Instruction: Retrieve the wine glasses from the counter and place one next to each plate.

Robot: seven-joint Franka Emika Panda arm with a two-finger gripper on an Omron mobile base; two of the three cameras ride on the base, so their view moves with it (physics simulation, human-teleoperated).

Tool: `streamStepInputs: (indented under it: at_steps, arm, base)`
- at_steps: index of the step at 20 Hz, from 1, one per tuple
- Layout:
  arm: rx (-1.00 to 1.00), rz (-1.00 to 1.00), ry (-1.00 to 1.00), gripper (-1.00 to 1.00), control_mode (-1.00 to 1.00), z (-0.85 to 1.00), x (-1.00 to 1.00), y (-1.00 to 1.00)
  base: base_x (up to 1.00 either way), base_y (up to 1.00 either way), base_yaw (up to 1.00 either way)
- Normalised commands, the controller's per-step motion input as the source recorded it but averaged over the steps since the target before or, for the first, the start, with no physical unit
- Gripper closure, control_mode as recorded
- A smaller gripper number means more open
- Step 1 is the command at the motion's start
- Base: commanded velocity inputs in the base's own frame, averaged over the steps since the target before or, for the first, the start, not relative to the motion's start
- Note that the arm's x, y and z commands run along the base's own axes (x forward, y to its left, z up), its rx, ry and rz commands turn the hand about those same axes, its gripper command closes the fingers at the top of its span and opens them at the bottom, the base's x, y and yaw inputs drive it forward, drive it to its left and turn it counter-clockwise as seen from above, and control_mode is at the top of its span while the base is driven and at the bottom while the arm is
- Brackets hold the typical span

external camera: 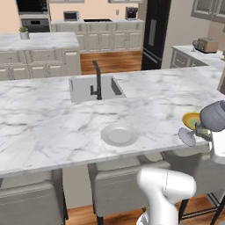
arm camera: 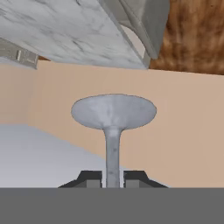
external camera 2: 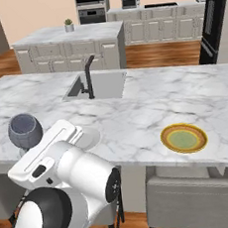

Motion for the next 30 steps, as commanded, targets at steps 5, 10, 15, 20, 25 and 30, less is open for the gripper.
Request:
streamStepInputs:
  at_steps: [5, 10, 15, 20, 25, 30]
  arm:
    - [-0.01, -0.12, 0.14, 1.00, -1.00, -0.06, 0.40, 0.00]
    - [0.00, 0.00, 0.34, 1.00, -1.00, -0.21, 1.00, -0.24]
    - [0.00, 0.12, 0.09, 1.00, -1.00, -0.65, 1.00, -0.54]
    - [-0.11, 0.15, 0.15, 1.00, -1.00, -0.57, 1.00, -0.12]
    - [-0.10, 0.12, 0.18, 1.00, -1.00, -0.47, 0.99, -0.05]
    - [-0.18, 0.06, -0.02, 1.00, -1.00, -0.43, 0.68, 0.00]
  base:
    - [0.60, 0.09, -0.33]
    - [0.00, 0.00, 0.00]
    - [0.00, 0.00, 0.00]
    - [0.00, 0.00, 0.00]
    - [0.00, 0.00, 0.00]
    - [0.00, 0.00, 0.00]
